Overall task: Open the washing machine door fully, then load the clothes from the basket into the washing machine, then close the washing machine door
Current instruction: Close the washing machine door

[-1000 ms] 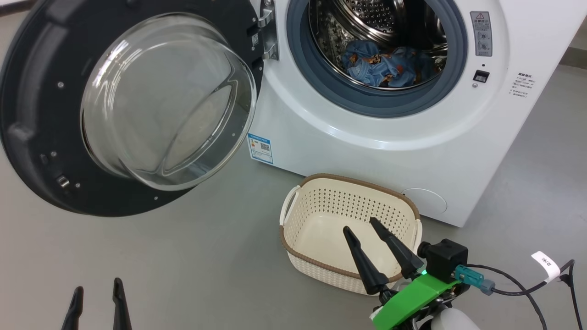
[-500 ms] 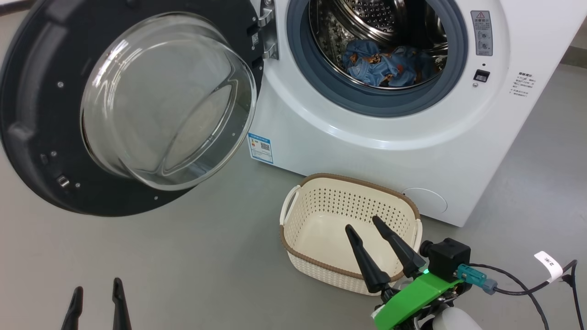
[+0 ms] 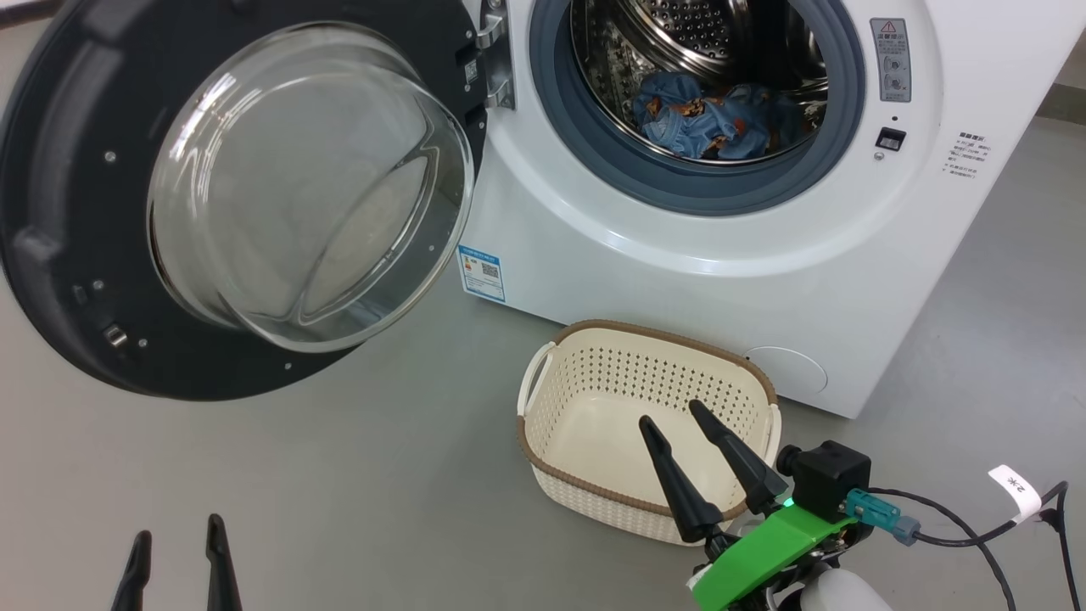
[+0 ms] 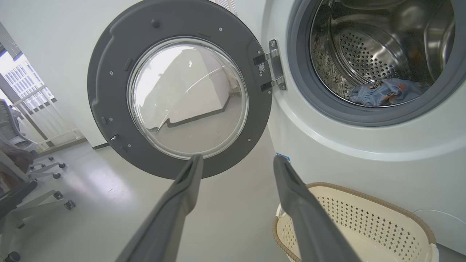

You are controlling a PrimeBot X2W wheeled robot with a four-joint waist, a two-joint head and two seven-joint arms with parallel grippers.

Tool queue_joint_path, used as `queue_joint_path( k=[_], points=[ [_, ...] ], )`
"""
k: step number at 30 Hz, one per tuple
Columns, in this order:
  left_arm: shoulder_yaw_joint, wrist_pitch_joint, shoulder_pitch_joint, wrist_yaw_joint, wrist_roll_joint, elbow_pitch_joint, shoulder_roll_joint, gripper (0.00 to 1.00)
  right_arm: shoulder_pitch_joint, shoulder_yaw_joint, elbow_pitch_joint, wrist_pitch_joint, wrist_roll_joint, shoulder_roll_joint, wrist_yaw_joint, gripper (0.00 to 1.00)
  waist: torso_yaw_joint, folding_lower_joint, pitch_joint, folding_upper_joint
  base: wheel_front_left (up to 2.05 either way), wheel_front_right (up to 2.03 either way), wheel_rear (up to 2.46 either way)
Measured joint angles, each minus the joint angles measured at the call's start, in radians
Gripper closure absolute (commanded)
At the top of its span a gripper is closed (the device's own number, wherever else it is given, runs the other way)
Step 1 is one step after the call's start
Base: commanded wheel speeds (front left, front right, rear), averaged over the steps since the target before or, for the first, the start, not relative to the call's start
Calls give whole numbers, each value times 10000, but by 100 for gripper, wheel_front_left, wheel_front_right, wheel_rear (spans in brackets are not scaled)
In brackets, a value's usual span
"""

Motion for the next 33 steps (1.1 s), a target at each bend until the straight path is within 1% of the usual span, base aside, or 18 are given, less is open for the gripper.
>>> queue_joint_path(
  k=[3,4,5,6,9,12,16,18,21,22,25,27,29,33],
  points=[
    [4,0,0,71,-2,-2,0,0,0,-4,0,0,0,2,0,0,-2,0,12,0,0,0,0],
    [-6,0,0,67,-6,-2,0,22,0,-15,-2,0,0,2,0,0,-3,0,21,0,0,0,0],
    [-10,0,0,65,-4,-2,0,90,1,-23,-2,0,0,0,0,0,-4,0,32,0,0,0,0],
    [-8,0,0,63,-4,-2,0,100,2,-27,-2,0,-2,0,0,0,-4,0,46,0,0,0,0],
    [61,0,-7,48,2,-46,-6,100,16,-35,-2,0,-29,0,0,0,-2,0,94,0,0,0,0],
    [550,0,-35,-173,-280,-182,-2,100,36,-107,-15,0,-48,0,0,0,-6,0,216,1,0,0,0],
    [1154,0,-298,-383,-265,-209,449,100,44,-339,-56,0,-332,-2,0,0,-14,0,425,0,0,0,0],
    [1492,0,-570,-405,-282,-221,681,100,62,-414,-63,0,-545,-6,0,0,-14,0,566,0,0,0,0],
    [2000,-2,-1076,-514,-535,-257,828,100,138,-623,-115,0,-815,-2,0,0,-7,0,823,0,0,0,0],
    [2157,-2,-1272,-629,-683,-211,938,100,141,-708,-130,0,-915,-17,0,0,-3,0,920,0,0,0,0],
    [2696,-2,-2088,-874,-1290,81,1331,100,168,-853,-230,0,-1114,-81,0,0,11,0,1230,1,0,0,0],
    [3216,-2,-2856,-1024,-2213,368,1434,100,180,-871,-259,0,-1210,-146,0,0,12,0,1450,0,0,0,0],
    [3754,21,-3572,-1127,-3120,713,1657,100,180,-855,-267,0,-1360,-236,0,0,-14,0,1669,0,0,0,0],
    [4424,343,-4754,-1273,-4217,1546,2518,100,91,-803,-305,6,-1459,-447,0,0,-156,0,2068,1,0,0,0]
  ],
)
